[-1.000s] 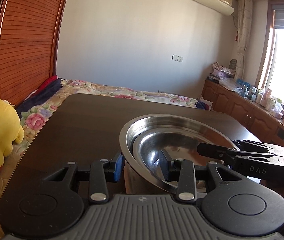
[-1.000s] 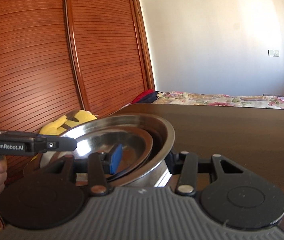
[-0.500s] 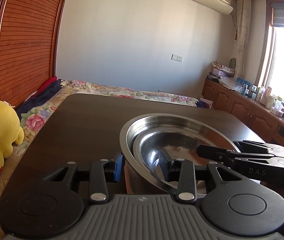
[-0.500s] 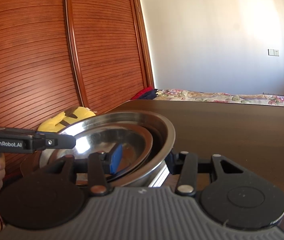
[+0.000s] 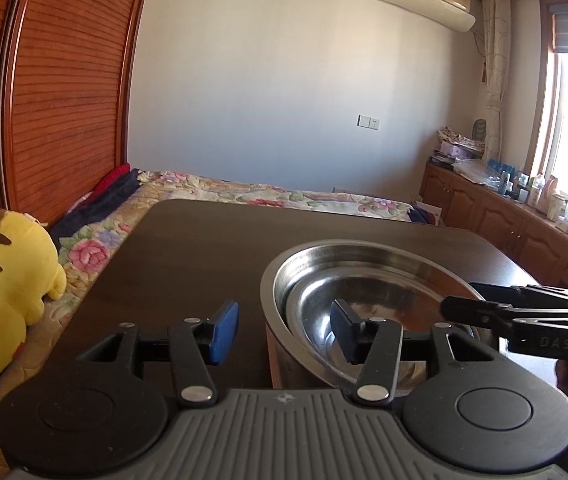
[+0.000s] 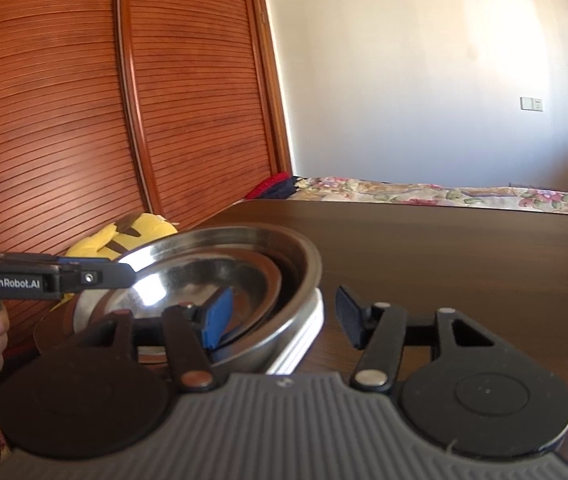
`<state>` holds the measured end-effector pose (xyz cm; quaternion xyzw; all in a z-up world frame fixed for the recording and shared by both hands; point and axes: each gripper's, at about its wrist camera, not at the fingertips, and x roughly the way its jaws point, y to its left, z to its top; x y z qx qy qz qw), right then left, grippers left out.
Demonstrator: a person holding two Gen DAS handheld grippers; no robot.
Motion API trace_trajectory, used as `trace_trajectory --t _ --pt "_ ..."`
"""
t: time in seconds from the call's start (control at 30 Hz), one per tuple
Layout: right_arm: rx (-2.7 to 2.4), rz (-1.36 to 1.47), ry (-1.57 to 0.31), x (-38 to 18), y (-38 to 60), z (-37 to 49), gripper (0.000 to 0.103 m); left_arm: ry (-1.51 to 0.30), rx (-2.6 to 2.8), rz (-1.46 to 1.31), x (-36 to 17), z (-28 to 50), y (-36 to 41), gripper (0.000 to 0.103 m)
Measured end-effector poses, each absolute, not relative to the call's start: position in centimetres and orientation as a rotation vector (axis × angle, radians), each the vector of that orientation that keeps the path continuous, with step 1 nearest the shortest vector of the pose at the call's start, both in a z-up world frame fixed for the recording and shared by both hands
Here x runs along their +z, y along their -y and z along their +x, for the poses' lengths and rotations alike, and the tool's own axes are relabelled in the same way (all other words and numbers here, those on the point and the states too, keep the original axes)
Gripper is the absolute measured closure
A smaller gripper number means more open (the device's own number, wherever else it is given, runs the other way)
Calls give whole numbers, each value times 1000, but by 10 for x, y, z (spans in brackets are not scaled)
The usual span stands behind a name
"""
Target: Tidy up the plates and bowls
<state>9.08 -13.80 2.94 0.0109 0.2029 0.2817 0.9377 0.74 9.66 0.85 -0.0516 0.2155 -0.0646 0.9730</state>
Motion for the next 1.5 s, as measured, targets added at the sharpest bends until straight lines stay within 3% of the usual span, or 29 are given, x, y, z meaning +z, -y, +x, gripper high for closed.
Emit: trace_trajectory --t 0.33,0.6,0.8,0.87,1.13,1.5 --pt "524 35 -360 43 159 79 45 -401 -112 -44 25 -2 -82 44" --pt "491 45 -335 57 174 67 45 -317 -124 1 54 -15 -57 24" --pt "441 31 -307 73 185 61 34 -257 -145 14 76 -21 -39 6" --pt "417 30 -296 77 189 60 24 -245 -141 19 81 -22 -33 1" --pt "298 43 -253 86 202 54 0 -256 -95 71 89 -21 -9 1" --pt "188 26 -265 88 208 52 0 -267 -103 79 86 -24 11 1"
